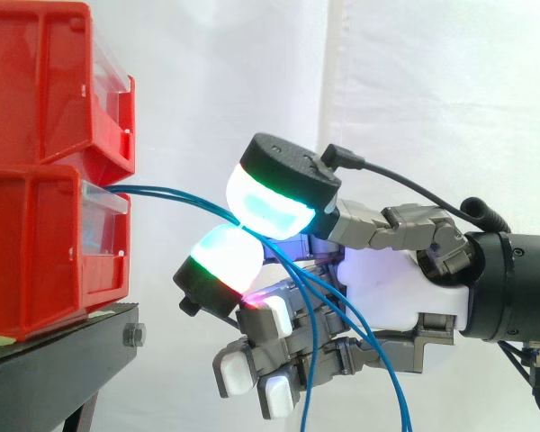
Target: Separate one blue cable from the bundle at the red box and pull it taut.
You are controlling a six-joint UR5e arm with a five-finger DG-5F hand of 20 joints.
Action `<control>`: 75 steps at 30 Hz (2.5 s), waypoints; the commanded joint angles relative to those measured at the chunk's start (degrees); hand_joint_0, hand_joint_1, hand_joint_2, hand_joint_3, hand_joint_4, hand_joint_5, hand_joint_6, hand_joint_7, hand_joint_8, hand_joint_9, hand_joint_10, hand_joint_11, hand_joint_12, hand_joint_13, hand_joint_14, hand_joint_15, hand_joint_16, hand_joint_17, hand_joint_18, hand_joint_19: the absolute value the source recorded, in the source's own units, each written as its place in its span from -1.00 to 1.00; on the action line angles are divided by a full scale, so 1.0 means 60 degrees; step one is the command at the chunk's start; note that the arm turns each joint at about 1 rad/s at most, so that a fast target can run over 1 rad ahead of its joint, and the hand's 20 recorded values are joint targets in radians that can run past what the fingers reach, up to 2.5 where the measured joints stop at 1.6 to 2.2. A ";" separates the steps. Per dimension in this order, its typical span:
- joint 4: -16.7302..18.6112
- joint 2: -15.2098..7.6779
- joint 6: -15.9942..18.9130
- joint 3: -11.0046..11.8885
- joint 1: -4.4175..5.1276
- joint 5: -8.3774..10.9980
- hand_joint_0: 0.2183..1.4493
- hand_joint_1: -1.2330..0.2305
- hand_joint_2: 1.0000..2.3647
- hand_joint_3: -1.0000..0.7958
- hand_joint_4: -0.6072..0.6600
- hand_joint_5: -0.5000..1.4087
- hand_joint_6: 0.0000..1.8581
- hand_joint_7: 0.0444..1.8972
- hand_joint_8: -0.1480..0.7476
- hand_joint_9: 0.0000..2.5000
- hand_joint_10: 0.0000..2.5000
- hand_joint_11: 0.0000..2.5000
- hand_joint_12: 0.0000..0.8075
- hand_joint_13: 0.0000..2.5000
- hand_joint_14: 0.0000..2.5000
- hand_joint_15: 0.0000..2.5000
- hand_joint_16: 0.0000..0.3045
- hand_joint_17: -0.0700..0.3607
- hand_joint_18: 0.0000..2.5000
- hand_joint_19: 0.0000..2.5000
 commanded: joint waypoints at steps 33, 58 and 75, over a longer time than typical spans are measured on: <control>-0.0757 0.0000 0.0381 0.0281 -0.0130 -0.0350 -0.23 -0.56 -1.00 -0.44 0.11 -0.65 -0.04 0.22 0.00 -0.11 -0.98 -0.18 -0.10 -0.26 -0.98 -0.43 -0.68 -0.17 -0.30 -0.38; -0.0772 0.0000 0.0439 0.0310 -0.0247 -0.0468 -0.33 -0.23 -0.99 -0.35 0.09 -0.63 -0.12 0.19 0.01 -0.06 -0.98 -0.18 -0.08 -0.24 -0.98 -0.41 -0.68 -0.17 -0.30 -0.34; -0.0772 0.0000 0.0396 0.0384 -0.0247 -0.0526 -0.37 -0.12 -1.00 -0.44 0.15 -0.64 -0.12 0.12 0.01 -0.06 -0.98 -0.18 -0.09 -0.23 -0.98 -0.40 -0.67 -0.16 -0.31 -0.32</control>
